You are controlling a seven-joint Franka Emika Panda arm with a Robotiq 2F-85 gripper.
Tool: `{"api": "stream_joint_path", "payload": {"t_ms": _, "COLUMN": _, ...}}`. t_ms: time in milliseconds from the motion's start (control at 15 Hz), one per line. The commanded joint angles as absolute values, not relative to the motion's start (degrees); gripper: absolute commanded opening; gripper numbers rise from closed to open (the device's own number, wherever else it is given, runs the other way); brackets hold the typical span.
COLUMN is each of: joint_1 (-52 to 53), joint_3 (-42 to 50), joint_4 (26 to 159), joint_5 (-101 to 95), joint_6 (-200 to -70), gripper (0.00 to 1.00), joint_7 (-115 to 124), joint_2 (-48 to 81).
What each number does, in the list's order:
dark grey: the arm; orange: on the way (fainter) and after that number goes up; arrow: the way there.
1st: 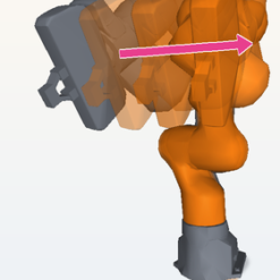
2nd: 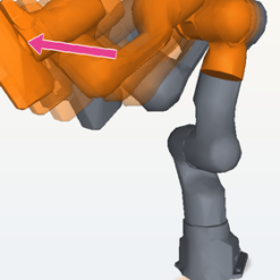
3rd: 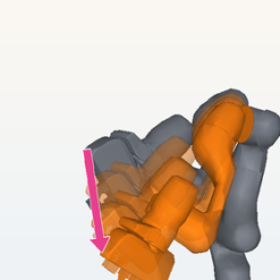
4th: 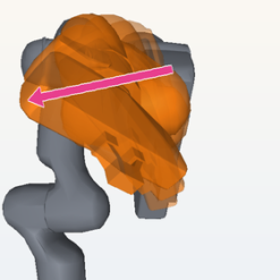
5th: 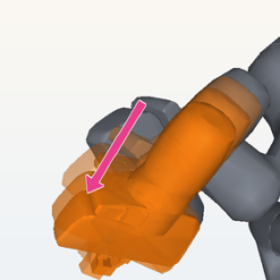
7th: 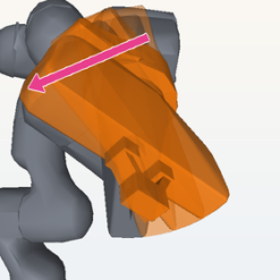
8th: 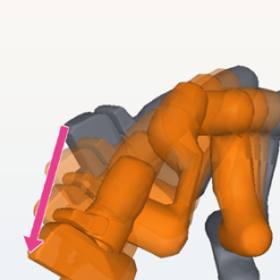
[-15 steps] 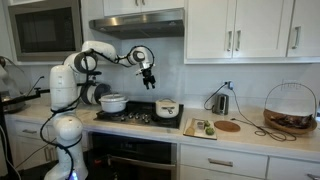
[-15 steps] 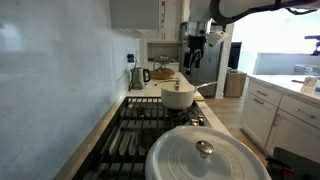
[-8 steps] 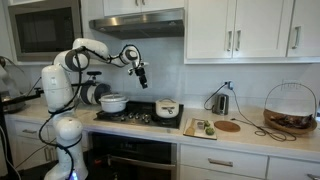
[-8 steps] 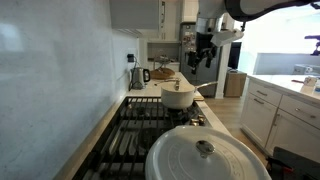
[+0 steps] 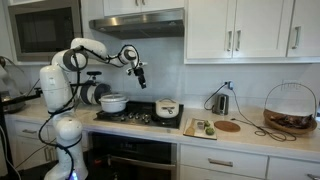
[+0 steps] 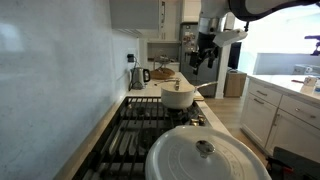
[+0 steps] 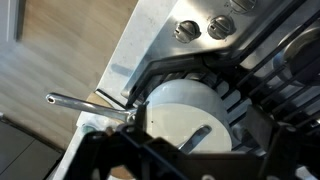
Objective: Slide the cream white pot to the right side of the stove
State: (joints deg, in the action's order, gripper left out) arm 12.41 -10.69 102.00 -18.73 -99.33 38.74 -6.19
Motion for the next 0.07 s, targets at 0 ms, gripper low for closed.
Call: {"api": "stream_joint_path", "payload": {"t_ms": 0, "joint_1": 11.36, "joint_3": -11.75, "joint_4": 101.69, "joint_5": -18.62, "joint_6": -99.1, "gripper": 1.0, "joint_7": 38.67, "joint_2": -6.07}}
